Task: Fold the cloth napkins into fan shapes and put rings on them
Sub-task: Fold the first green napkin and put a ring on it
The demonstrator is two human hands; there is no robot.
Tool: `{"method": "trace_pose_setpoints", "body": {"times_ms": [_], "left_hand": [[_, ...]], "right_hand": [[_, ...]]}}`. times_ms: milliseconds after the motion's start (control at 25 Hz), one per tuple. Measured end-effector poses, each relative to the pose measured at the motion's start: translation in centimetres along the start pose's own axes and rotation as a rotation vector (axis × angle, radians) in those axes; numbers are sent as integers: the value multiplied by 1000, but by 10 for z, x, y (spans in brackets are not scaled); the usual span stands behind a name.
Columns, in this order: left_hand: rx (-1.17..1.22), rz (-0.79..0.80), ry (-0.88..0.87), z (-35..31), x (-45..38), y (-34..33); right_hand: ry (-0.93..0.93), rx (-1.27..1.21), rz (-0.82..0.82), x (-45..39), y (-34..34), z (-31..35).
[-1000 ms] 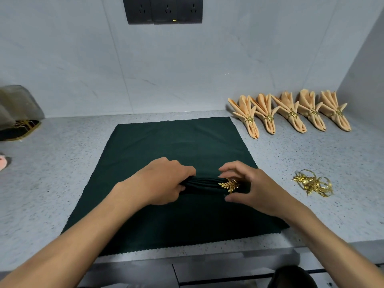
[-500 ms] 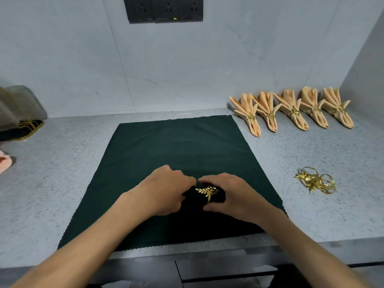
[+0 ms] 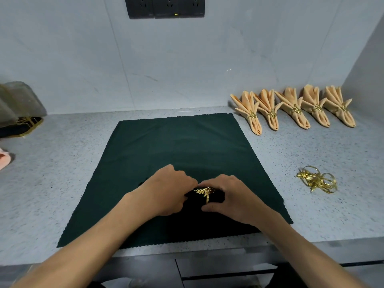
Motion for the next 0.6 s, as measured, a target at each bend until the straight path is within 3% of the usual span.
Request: {"method": "trace_pose_setpoints", "body": {"times_ms": [160, 400, 600], "left_hand": [[21, 67, 37, 8, 2, -13], [157, -57, 50, -15, -15, -9], [29, -103, -17, -33, -22, -9]], "right_hand": [[-110, -1, -77, 19, -3, -13], [-113, -61, -124, 20, -1, -21], [-132, -124, -143, 17, -2, -20]]}}
Point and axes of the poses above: each hand's wrist, its own x-axis away from the middle knuckle, its own y-axis out of the back of the hand, z = x × y, the point moved 5 cm from there along -x, towards the middle knuckle, and after that the axes turned 11 degrees about y, right-handed, at the moved point
